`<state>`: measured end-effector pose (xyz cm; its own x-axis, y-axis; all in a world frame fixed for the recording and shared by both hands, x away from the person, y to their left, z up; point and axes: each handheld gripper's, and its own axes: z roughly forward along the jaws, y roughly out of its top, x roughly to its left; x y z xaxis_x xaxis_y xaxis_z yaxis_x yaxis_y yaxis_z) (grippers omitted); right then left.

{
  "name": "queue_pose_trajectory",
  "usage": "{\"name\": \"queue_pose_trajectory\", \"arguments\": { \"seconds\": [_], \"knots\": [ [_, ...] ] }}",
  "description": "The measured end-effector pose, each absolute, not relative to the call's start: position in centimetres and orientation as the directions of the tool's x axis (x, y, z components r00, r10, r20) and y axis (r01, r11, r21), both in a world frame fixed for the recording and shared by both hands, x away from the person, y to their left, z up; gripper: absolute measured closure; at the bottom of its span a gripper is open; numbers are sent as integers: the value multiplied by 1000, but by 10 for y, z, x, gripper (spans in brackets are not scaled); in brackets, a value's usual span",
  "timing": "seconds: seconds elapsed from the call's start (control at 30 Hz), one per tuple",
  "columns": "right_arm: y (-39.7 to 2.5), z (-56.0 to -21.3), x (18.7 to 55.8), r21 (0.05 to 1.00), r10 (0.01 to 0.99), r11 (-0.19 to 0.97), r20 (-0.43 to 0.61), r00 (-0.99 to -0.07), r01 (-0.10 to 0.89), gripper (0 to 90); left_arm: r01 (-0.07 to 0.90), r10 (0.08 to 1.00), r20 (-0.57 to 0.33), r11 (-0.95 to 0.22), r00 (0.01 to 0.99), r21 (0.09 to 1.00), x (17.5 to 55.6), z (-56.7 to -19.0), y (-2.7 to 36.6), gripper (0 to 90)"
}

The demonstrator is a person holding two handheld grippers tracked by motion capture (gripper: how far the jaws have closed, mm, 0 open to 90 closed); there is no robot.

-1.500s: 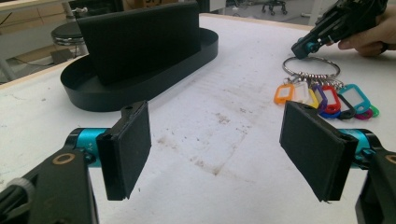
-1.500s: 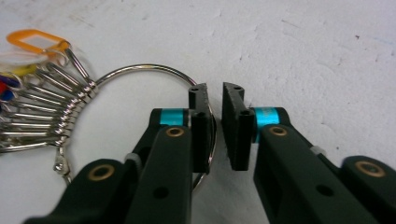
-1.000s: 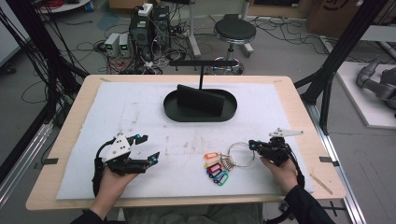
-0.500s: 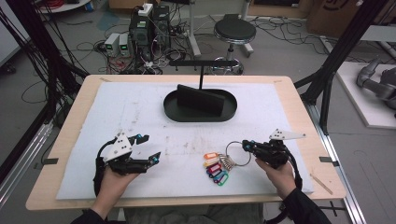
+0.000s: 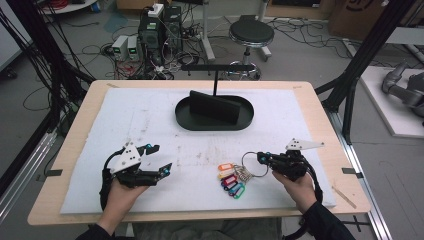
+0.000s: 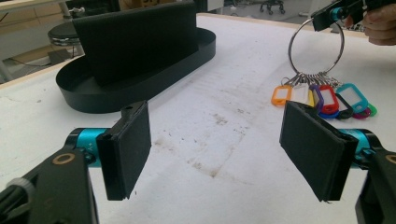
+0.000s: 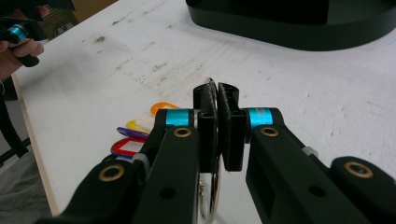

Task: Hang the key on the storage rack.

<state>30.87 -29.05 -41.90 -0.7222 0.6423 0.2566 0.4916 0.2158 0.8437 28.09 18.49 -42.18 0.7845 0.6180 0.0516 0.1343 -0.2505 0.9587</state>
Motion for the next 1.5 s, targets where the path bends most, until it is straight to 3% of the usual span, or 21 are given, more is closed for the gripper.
{"name": "queue_pose_trajectory", "arguments": {
  "seconds": [0.57, 1.5],
  "knots": [
    [-287, -377, 312, 899, 602, 241, 157, -783, 366, 877, 136, 611, 48, -251, 790, 958, 282, -422, 184, 249],
    [-294, -316, 341, 945, 638, 202, 72, -767, 257, 877, 136, 620, 48, -245, 783, 960, 279, -422, 190, 249]
  ]
}}
